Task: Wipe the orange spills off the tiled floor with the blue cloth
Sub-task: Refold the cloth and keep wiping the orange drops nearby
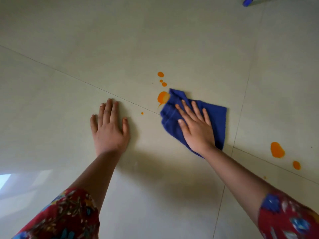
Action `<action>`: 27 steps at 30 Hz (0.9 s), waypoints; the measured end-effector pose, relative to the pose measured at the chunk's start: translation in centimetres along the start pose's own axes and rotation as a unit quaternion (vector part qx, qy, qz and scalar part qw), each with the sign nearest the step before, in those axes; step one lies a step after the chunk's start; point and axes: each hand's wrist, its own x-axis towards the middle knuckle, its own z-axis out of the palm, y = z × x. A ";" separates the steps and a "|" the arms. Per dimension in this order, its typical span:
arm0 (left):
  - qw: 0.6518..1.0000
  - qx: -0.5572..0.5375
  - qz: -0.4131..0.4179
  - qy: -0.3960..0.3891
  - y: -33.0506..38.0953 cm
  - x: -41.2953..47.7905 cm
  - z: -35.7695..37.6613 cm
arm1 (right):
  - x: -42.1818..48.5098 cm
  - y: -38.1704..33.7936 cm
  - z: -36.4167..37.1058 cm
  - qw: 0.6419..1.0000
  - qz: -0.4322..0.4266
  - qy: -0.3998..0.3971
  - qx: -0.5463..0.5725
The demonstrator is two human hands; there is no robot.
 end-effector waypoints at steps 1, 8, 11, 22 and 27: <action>1.000 0.002 0.000 -0.001 0.0 0.0 0.0 | 0.3 0.8 -0.2 0.998 0.056 0.013 0.023; 1.000 0.010 0.001 -0.002 0.1 0.1 0.1 | 13.8 -2.3 -1.6 0.988 0.145 0.014 0.050; 1.000 0.011 0.002 -0.007 0.1 0.0 0.0 | 13.4 -7.5 -0.1 0.999 -0.027 -0.027 -0.022; 1.000 0.015 -0.001 -0.010 0.2 0.1 0.0 | 12.0 -0.1 -1.2 0.990 0.141 0.000 -0.030; 1.000 0.008 0.001 -0.014 0.0 0.0 -0.1 | 9.4 -8.3 0.4 0.991 -0.124 -0.009 -0.043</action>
